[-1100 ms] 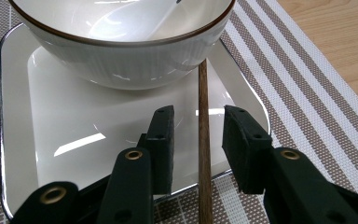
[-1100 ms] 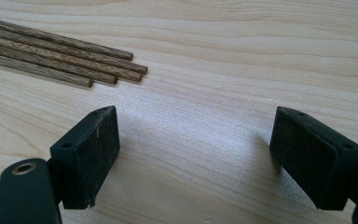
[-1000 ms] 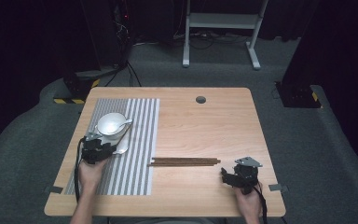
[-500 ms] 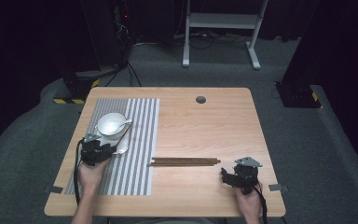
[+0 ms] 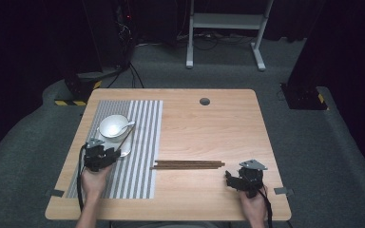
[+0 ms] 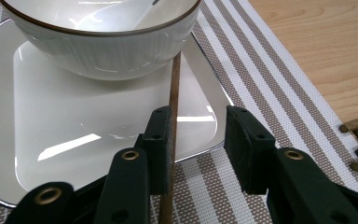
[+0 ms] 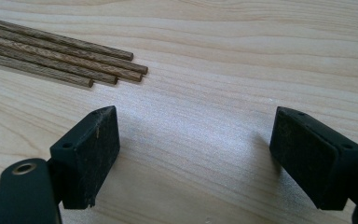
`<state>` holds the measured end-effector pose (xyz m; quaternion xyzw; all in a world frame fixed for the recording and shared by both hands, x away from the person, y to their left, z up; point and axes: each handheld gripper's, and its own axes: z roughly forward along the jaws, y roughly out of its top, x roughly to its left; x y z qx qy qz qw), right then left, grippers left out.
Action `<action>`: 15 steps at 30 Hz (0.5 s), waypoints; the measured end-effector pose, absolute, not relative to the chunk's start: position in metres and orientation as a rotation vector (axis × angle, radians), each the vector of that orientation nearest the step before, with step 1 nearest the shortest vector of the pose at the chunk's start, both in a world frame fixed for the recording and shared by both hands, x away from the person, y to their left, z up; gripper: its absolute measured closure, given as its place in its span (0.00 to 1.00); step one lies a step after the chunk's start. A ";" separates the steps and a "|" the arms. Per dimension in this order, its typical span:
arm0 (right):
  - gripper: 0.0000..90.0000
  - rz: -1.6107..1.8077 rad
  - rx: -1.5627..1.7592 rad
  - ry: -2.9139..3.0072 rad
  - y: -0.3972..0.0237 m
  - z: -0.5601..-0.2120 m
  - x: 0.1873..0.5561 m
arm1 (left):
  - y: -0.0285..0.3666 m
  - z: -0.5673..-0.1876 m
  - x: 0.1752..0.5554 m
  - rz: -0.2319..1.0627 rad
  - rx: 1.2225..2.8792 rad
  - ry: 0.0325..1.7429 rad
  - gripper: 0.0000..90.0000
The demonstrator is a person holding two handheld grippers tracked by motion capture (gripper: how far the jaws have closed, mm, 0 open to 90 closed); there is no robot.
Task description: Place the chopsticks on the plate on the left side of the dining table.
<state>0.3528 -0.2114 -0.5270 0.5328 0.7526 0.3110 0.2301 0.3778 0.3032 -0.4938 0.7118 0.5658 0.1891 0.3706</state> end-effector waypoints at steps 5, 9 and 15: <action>0.17 0.855 1.466 2.070 -0.211 -0.527 0.353 | 0.301 -0.495 0.377 0.500 1.851 1.451 0.68; 0.17 0.856 1.466 2.070 -0.211 -0.527 0.353 | 0.300 -0.494 0.375 0.492 1.836 1.440 0.68; 0.17 0.855 1.466 2.070 -0.211 -0.527 0.353 | 0.297 -0.490 0.374 0.468 1.814 1.419 0.67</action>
